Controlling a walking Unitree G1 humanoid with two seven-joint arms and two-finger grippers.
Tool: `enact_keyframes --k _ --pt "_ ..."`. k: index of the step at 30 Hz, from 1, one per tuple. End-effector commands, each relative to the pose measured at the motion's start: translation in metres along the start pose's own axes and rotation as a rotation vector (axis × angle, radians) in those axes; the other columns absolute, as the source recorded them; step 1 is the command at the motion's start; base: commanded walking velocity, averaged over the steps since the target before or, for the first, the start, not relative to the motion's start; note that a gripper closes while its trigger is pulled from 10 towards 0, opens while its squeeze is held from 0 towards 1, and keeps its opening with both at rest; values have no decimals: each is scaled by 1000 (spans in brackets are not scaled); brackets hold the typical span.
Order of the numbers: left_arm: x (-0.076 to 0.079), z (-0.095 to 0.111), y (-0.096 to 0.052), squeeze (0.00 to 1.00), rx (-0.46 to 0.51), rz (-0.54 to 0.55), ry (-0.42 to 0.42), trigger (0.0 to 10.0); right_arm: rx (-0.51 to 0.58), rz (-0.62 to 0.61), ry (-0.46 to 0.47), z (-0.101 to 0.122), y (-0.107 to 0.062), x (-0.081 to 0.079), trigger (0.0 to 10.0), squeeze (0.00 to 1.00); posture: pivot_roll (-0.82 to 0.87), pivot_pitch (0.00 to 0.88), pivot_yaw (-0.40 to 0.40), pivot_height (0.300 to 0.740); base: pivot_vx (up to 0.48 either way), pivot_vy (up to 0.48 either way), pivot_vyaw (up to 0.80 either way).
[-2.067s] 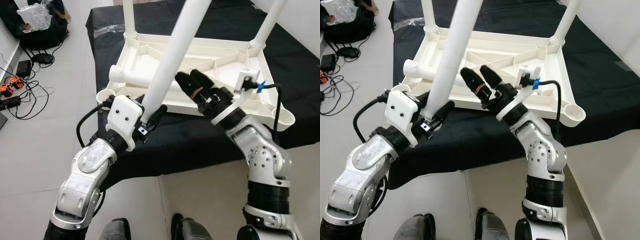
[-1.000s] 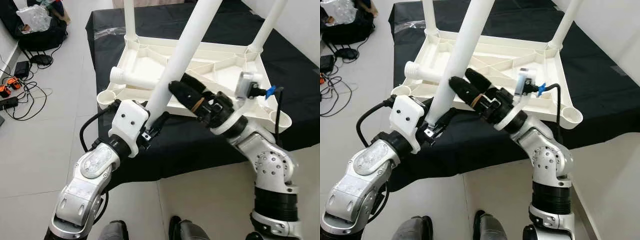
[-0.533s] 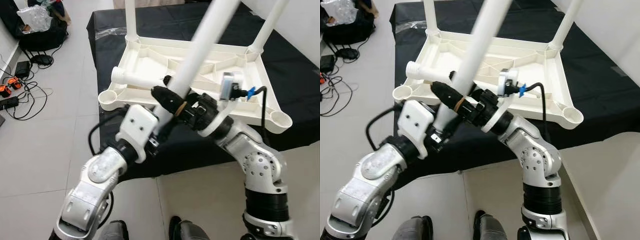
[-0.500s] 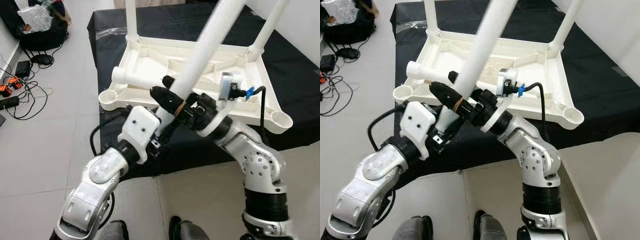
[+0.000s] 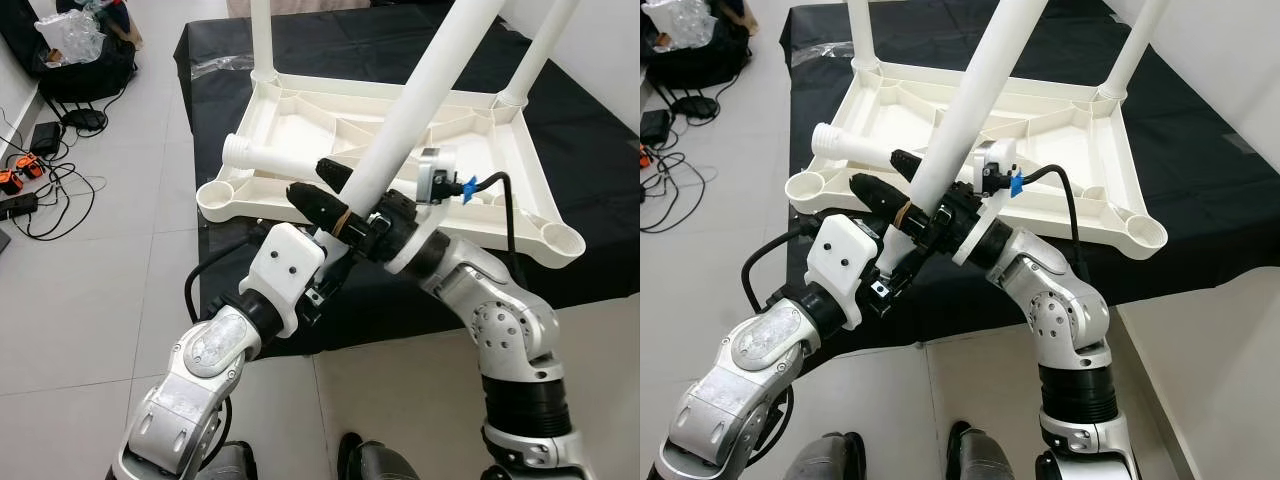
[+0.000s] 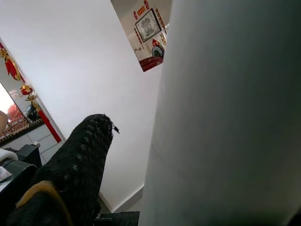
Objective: Building children table
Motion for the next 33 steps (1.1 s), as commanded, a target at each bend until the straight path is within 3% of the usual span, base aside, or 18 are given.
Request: enact_keyframes --k 1,5,16,17,18,19,20,33 --pt "6 6 -4 0 26 -31 21 10000 -25 7 8 -5 2 -1 10000 0 14 156 -56 740 0 0 0" --pt "7 4 -7 0 21 -53 75 10000 -48 2 33 -8 1 1 10000 0 14 152 -56 740 0 0 0" --pt "10 4 -6 0 26 -71 92 10000 -56 -1 55 -9 3 2 10000 0 12 154 -55 740 0 0 0" --pt "10 4 -6 0 27 -72 93 10000 -52 -2 59 -9 4 2 8078 0 12 155 -54 740 0 0 0" --pt "10 4 -6 0 27 -72 93 10000 -52 -2 59 -9 4 2 8078 0 12 155 -54 740 0 0 0" --pt "11 5 -6 0 29 -73 94 10000 -47 -3 63 -8 4 2 3255 0 11 154 -54 740 0 0 0" --pt "12 5 -6 0 30 -74 93 10000 -34 -2 71 -7 5 2 0 0 12 158 -56 740 0 0 0" --pt "14 2 -6 0 19 -80 75 10000 0 17 93 -2 10 -3 0 0 10 158 -52 740 0 0 0"
Point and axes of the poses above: a point about 5 cm out from each wrist's last joint towards the gripper, its own y axis pointing out of the wrist towards the gripper, its own z axis along the axis of the wrist's last joint, x = y × z, the point moved 5 cm from there along y, pointing out of the wrist towards the gripper, and after that the axes turned 5 degrees about y, right-handed, at the moved point
